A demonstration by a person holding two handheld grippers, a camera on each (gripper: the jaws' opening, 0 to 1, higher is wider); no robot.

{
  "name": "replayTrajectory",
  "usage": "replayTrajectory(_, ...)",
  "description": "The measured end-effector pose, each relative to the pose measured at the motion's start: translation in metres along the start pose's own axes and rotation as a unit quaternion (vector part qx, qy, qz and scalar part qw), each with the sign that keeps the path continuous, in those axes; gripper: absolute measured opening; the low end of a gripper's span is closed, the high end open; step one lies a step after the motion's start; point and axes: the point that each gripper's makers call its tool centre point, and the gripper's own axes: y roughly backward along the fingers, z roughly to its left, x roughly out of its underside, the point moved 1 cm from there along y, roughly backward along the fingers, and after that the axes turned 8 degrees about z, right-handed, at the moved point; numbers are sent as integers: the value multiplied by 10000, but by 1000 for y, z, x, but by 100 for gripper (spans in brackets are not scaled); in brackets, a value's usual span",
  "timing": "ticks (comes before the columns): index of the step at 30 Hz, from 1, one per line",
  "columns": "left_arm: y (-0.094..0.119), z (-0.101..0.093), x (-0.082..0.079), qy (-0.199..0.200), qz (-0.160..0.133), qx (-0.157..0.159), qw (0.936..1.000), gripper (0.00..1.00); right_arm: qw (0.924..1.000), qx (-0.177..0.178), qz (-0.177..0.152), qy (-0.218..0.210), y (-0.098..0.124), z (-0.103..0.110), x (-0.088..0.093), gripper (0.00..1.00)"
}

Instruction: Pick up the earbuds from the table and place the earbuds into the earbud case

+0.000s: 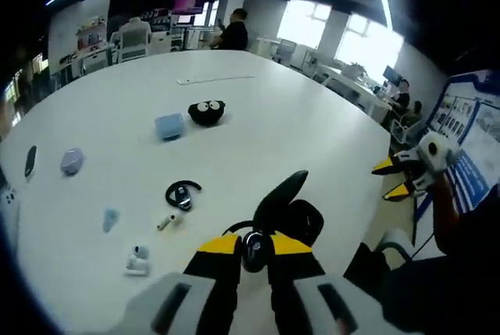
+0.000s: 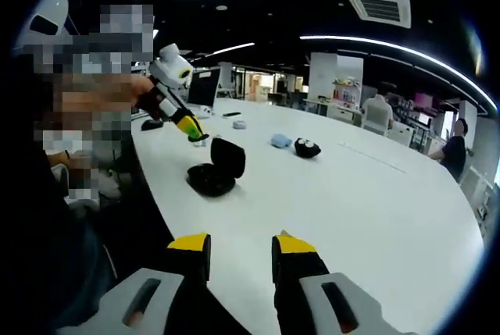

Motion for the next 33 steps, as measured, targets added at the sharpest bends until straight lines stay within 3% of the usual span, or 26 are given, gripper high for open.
replayTrajectory(7, -7, -29, -4, -162, -50, 253, 9995, 15, 10000, 30, -21, 8, 7, 6, 3, 30)
replayTrajectory(16, -45, -61, -7, -355, 142, 513, 9979, 15, 9998, 139, -89, -117, 16, 6, 11, 30)
replayTrajectory(22, -66, -68, -4, -445, 342, 513, 9971, 15, 9993, 195, -115, -295, 21, 2, 20, 30)
replayTrajectory(33, -76, -66, -4, -387, 422, 345, 9978, 15, 9989, 187, -152, -405, 20, -4, 25, 30)
